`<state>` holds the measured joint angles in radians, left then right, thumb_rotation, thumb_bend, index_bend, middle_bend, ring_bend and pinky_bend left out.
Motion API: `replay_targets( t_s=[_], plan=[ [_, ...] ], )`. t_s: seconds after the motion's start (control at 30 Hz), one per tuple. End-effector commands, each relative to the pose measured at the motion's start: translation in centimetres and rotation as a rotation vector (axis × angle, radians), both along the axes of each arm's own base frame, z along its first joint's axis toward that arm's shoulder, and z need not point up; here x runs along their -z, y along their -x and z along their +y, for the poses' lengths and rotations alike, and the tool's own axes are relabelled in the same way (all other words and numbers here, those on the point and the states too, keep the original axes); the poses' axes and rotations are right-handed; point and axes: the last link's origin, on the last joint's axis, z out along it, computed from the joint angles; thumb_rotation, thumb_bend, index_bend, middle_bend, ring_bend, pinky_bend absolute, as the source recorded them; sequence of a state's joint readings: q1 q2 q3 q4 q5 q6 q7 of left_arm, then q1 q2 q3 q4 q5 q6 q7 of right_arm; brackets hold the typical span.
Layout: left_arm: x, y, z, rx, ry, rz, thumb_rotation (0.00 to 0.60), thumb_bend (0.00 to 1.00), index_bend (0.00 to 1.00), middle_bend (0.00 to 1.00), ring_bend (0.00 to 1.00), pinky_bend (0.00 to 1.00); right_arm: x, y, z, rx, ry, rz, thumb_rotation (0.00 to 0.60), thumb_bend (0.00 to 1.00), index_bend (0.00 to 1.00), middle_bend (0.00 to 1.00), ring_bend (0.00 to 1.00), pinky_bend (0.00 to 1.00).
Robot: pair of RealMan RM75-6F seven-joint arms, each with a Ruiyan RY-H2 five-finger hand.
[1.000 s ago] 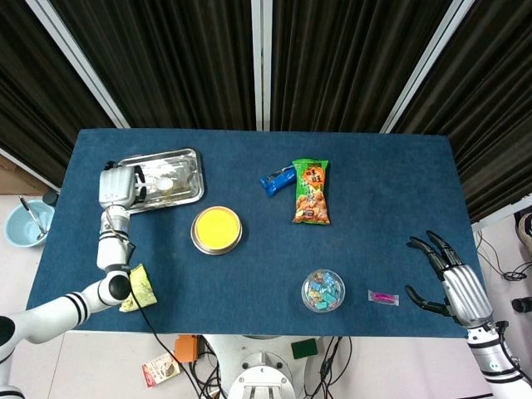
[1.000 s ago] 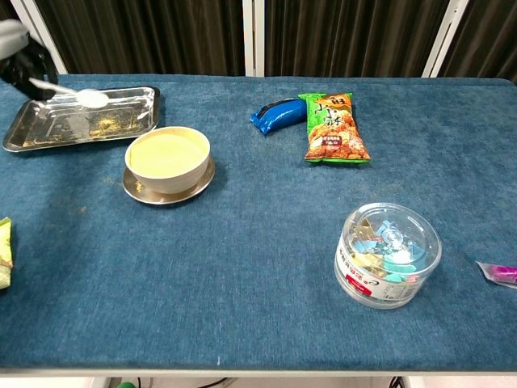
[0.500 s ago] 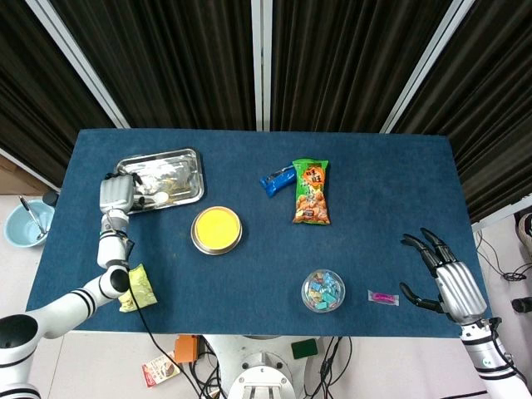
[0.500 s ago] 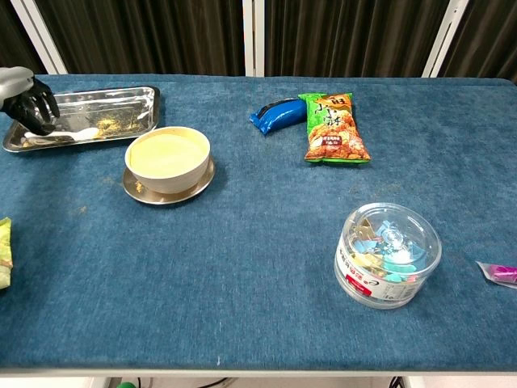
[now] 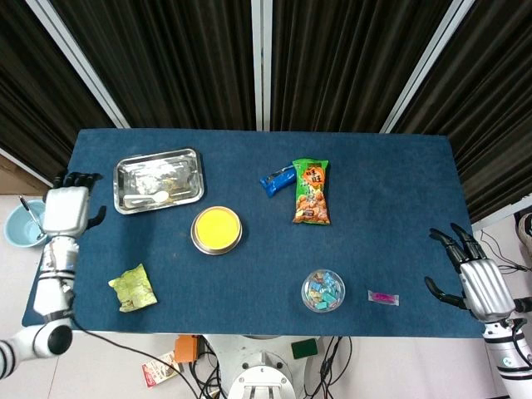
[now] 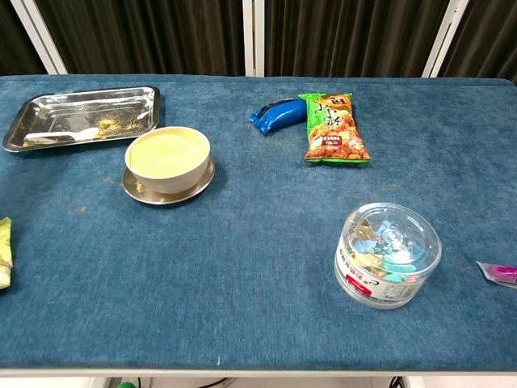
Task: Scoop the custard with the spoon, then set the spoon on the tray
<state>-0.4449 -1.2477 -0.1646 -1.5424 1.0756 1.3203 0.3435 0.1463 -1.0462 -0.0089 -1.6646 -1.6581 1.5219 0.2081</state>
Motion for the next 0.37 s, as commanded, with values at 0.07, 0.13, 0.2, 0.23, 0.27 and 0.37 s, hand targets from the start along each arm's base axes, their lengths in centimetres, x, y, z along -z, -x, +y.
replay_targets(
  t_s=[0.07, 0.13, 0.2, 0.23, 0.27, 0.37],
  plan=[
    [-3.5, 2.1, -9.4, -0.001, 0.012, 0.02, 0.6, 0.25, 0.27, 0.29, 0.18, 0.11, 0.0, 0.9, 0.6, 0.021, 0.006, -0.007, 0.6, 0.32, 0.11, 0.16, 0.01, 0.13],
    [-3.6, 2.2, -11.6, -0.012, 0.033, -0.002, 0.6, 0.24, 0.27, 0.29, 0.18, 0.11, 0.1, 1.1, 1.0, 0.022, 0.014, -0.026, 0.6, 0.32, 0.11, 0.15, 0.01, 0.13],
    [-3.6, 2.1, -13.6, -0.019, 0.052, -0.035, 0.6, 0.24, 0.27, 0.29, 0.18, 0.11, 0.3, 1.2, 1.4, 0.022, 0.019, -0.038, 0.6, 0.32, 0.11, 0.15, 0.01, 0.13],
    [-3.6, 2.0, -14.5, -0.017, 0.056, -0.045, 0.6, 0.24, 0.27, 0.28, 0.18, 0.11, 0.4, 1.3, 1.6, 0.021, 0.02, -0.042, 0.6, 0.32, 0.11, 0.15, 0.01, 0.13],
    [-3.6, 2.0, -15.1, -0.014, 0.057, -0.047, 0.6, 0.24, 0.27, 0.28, 0.18, 0.11, 0.6, 1.4, 1.7, 0.021, 0.019, -0.045, 0.6, 0.32, 0.11, 0.15, 0.01, 0.13],
    [-3.5, 1.9, -16.0, 0.006, 0.049, -0.035, 0.6, 0.24, 0.27, 0.28, 0.18, 0.11, 0.9, 1.4, 1.8, 0.019, 0.012, -0.05, 0.6, 0.32, 0.11, 0.15, 0.01, 0.13]
  ],
)
